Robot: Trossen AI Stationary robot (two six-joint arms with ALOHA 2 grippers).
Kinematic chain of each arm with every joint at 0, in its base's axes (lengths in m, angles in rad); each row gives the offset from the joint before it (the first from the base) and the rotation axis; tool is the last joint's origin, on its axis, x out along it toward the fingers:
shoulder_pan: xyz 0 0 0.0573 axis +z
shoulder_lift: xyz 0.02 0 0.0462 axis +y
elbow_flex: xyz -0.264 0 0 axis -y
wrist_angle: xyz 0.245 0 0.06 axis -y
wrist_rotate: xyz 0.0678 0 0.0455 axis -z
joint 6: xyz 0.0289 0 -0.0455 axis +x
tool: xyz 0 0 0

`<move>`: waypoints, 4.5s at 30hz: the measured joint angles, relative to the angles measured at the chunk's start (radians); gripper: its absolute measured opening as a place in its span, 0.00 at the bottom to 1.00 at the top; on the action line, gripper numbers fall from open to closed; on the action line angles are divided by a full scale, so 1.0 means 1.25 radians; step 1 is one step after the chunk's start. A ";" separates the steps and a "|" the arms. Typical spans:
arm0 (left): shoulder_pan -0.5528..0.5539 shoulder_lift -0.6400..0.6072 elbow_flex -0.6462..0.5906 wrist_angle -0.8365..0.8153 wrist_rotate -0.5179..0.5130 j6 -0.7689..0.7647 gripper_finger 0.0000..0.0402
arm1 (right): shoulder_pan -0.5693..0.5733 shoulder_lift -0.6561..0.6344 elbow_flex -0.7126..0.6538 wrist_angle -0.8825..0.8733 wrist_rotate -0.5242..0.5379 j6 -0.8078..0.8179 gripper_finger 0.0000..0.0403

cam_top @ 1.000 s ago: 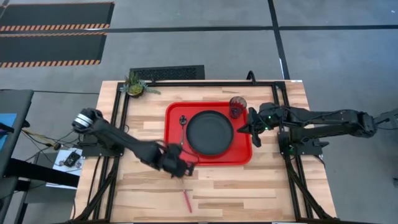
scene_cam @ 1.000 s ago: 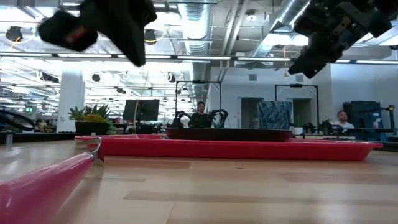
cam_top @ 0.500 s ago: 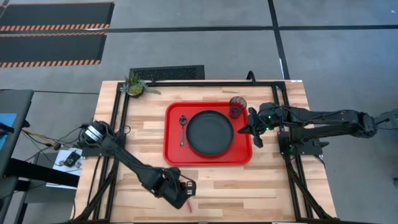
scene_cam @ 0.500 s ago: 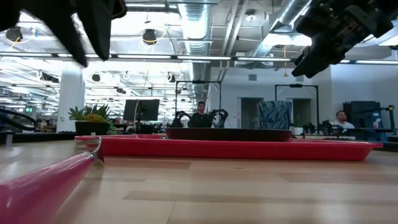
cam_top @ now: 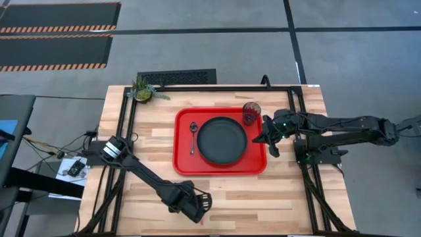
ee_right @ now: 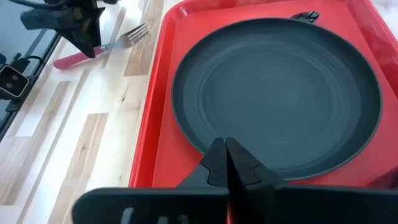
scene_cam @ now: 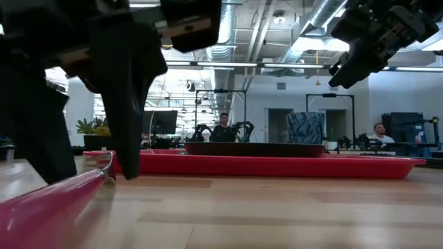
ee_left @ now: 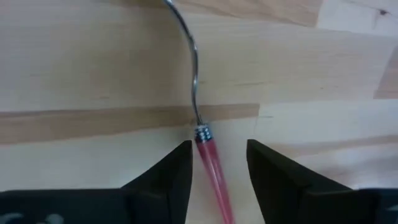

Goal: Pick and place plate/cup/fork/spoon on tray
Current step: Put the red fork on the red serving tray to the left of the black spoon

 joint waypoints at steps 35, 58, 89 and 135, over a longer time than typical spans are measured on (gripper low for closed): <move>-0.083 0.006 0.083 -0.586 0.311 -0.017 0.04 | -0.001 0.000 0.000 -0.002 0.000 -0.003 0.01; -0.078 0.004 -0.078 -0.410 0.408 0.035 0.10 | -0.003 0.000 0.000 -0.002 0.001 -0.021 0.01; -0.022 -0.010 0.068 -0.392 0.271 0.022 0.38 | -0.002 0.001 0.000 0.004 0.001 -0.037 0.01; -0.126 -0.234 -0.180 -0.215 0.121 -0.030 0.38 | -0.002 0.001 0.000 0.019 0.001 -0.036 0.03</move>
